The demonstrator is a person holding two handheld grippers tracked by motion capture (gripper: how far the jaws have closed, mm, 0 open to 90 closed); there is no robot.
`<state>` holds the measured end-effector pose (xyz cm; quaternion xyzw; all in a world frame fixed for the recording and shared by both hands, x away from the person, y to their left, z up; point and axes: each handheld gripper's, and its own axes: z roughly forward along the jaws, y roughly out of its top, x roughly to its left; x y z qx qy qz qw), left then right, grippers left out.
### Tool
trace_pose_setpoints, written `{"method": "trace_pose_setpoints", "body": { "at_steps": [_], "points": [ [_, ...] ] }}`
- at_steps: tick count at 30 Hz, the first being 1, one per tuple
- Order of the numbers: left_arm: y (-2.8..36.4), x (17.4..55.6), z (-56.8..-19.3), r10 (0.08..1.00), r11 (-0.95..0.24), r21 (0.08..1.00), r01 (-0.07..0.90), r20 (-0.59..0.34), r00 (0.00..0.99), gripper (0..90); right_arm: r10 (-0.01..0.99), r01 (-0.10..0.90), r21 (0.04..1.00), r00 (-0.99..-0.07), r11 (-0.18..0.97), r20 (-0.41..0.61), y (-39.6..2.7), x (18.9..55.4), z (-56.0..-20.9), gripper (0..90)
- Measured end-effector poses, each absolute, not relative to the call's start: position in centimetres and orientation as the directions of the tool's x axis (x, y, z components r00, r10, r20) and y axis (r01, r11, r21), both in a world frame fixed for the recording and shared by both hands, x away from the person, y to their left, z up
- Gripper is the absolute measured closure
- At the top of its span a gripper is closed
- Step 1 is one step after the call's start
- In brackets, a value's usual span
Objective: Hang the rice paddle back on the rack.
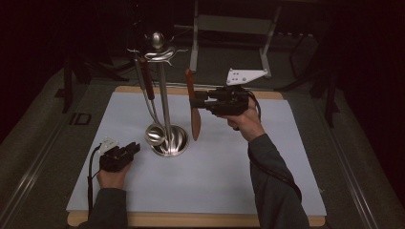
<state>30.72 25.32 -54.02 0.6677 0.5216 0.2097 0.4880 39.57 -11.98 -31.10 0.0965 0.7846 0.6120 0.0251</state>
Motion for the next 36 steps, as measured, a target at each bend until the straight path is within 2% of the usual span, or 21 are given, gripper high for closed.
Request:
{"method": "trace_pose_setpoints", "body": {
  "at_steps": [36],
  "points": [
    [25.3, 30.7, -54.0, 0.903, 0.025, 0.871, 0.491, -0.231, 0.363, 73.8, 0.166, 0.095, 0.973, -0.984, 0.209, 0.06, -11.1, 39.5, -29.2, 66.4]
  ]
}}
